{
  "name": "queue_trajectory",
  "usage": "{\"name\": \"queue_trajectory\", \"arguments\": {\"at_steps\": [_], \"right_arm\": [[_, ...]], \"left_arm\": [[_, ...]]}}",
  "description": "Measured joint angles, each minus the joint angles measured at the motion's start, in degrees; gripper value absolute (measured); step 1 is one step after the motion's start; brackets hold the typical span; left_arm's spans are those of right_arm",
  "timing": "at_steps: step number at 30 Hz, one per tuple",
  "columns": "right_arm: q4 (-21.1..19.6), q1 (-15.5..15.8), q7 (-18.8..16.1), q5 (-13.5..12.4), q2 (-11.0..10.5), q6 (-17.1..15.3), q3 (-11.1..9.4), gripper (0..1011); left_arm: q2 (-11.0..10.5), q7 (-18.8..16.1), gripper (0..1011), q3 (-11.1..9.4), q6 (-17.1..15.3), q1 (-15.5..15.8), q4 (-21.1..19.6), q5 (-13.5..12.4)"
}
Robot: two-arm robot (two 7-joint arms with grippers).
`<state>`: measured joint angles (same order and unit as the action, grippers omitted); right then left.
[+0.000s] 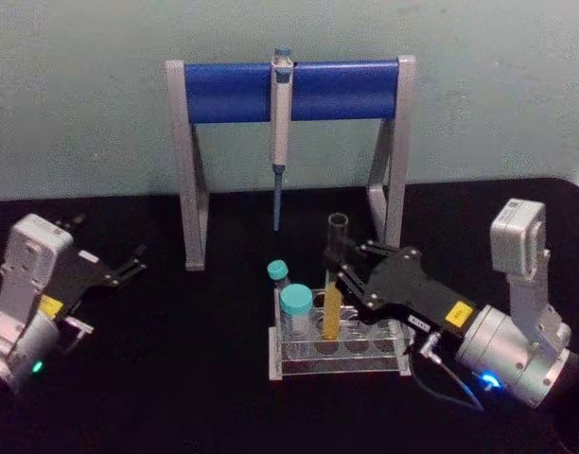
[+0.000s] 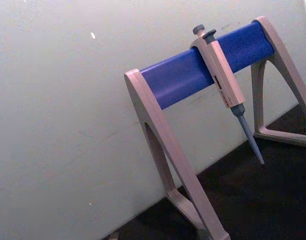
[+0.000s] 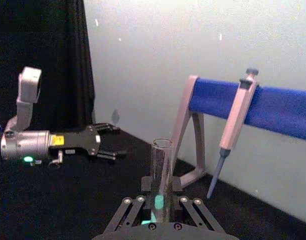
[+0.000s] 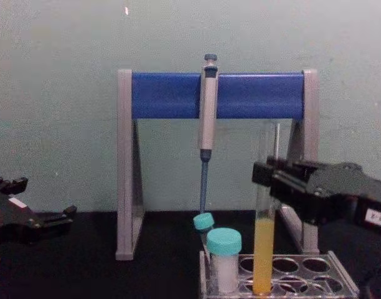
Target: Pick up the test tube from the test tube rack, shake it, then place it back into the test tube rack.
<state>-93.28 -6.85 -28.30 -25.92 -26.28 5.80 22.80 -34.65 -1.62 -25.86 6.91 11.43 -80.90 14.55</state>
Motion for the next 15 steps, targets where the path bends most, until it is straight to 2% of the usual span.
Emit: {"name": "queue_trajectory", "arguments": {"at_steps": [9, 15], "right_arm": [[-1.8, -0.4, -0.1, -1.1, 0.1, 0.4, -1.4, 228], [-0.9, -2.5, 0.5, -1.2, 0.9, 0.0, -1.9, 228]], "left_arm": [[0.0, 0.0, 1001, 0.0, 0.0, 0.0, 0.0, 0.0], [0.0, 0.0, 1001, 0.0, 0.0, 0.0, 0.0, 0.0]]}}
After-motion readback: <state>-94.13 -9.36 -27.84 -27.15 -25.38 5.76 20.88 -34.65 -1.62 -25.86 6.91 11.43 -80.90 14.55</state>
